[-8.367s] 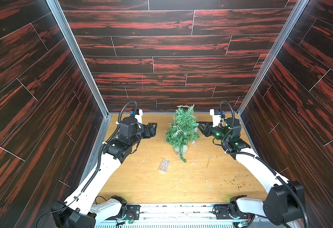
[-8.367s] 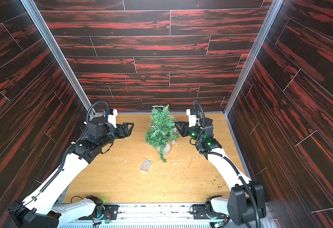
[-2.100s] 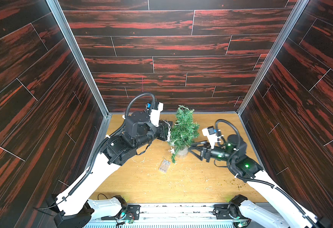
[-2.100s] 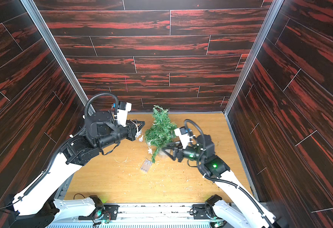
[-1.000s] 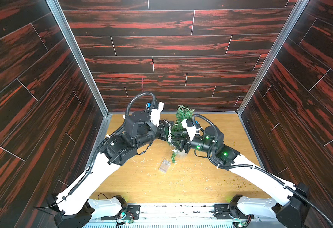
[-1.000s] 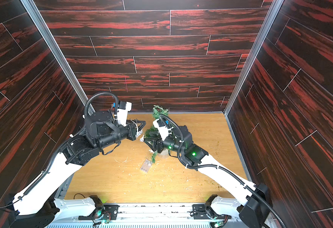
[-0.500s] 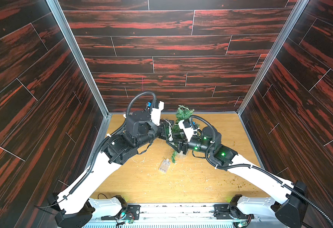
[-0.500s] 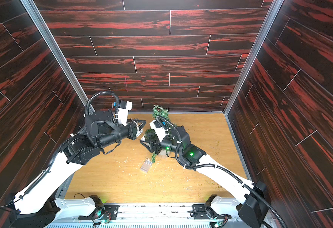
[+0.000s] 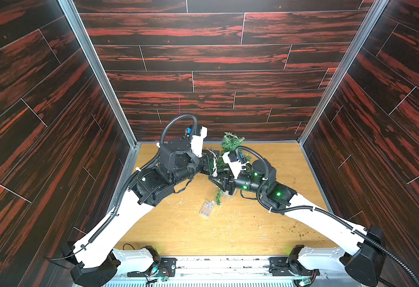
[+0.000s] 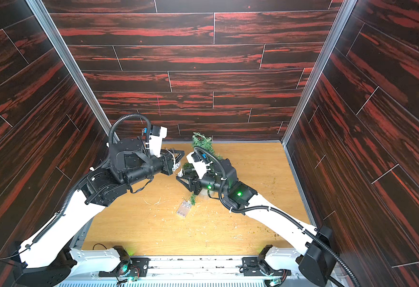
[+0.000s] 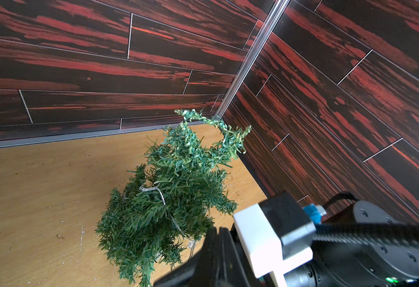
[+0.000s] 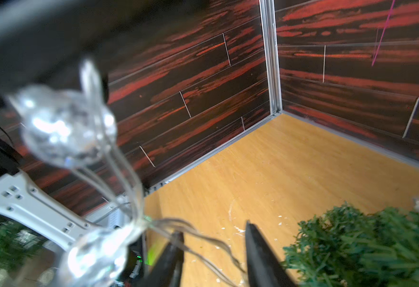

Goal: Remove string lights from the small christmas tree
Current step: Remove the light string from the Christmas tree.

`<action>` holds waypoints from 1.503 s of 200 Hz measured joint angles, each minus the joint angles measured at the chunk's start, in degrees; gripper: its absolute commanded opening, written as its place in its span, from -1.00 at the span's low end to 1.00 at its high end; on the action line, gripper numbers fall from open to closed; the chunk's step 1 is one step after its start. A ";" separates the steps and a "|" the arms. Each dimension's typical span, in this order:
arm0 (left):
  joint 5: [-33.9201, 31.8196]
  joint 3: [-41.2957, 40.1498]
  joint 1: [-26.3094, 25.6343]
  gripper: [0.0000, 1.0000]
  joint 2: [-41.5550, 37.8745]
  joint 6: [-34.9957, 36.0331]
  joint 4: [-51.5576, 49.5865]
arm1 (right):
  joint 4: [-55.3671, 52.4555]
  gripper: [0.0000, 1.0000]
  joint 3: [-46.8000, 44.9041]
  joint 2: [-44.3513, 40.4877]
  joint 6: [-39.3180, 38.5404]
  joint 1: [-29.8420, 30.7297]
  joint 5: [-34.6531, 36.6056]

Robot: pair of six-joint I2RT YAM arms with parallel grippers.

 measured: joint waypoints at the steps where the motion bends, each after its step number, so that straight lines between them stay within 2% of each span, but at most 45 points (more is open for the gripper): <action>1: -0.02 0.02 0.00 -1.00 0.00 0.00 0.02 | 0.04 -0.48 0.00 0.00 0.11 0.00 -0.02; 41: -0.09 0.00 0.00 -1.00 0.39 -0.02 0.13 | 0.68 -1.00 0.00 0.00 -0.17 0.22 0.68; 81: -1.22 0.00 0.00 -1.00 0.42 0.02 0.22 | 0.63 -1.00 -0.85 -0.50 0.13 0.26 2.29; 124: -3.82 -0.33 0.00 -0.56 0.39 0.26 0.39 | -1.95 -1.00 -2.10 -4.17 0.55 0.26 4.15; 134: -4.81 -0.74 0.00 -0.40 0.31 0.94 0.55 | -2.67 -1.00 -2.67 -5.92 0.74 0.26 4.85; 154: -7.04 -1.84 0.00 -0.21 0.20 1.46 0.72 | -5.09 -1.00 -4.09 -10.25 1.07 0.26 6.43; 190: -11.17 -3.82 0.00 -0.01 0.09 2.40 0.90 | -11.13 -1.00 -5.11 -18.82 1.38 0.28 11.78; 225: -13.97 -4.35 0.00 0.21 0.07 3.34 0.70 | -17.59 -1.00 -5.20 -25.81 0.74 0.24 20.63; 266: -15.47 -4.83 0.00 0.26 0.07 3.76 0.66 | -23.06 -1.00 -5.49 -30.60 -0.22 -2.60 30.53; 300: -15.89 -5.22 0.02 0.26 0.07 3.91 0.17 | -24.22 -1.00 -5.49 -30.60 -0.76 -11.15 30.73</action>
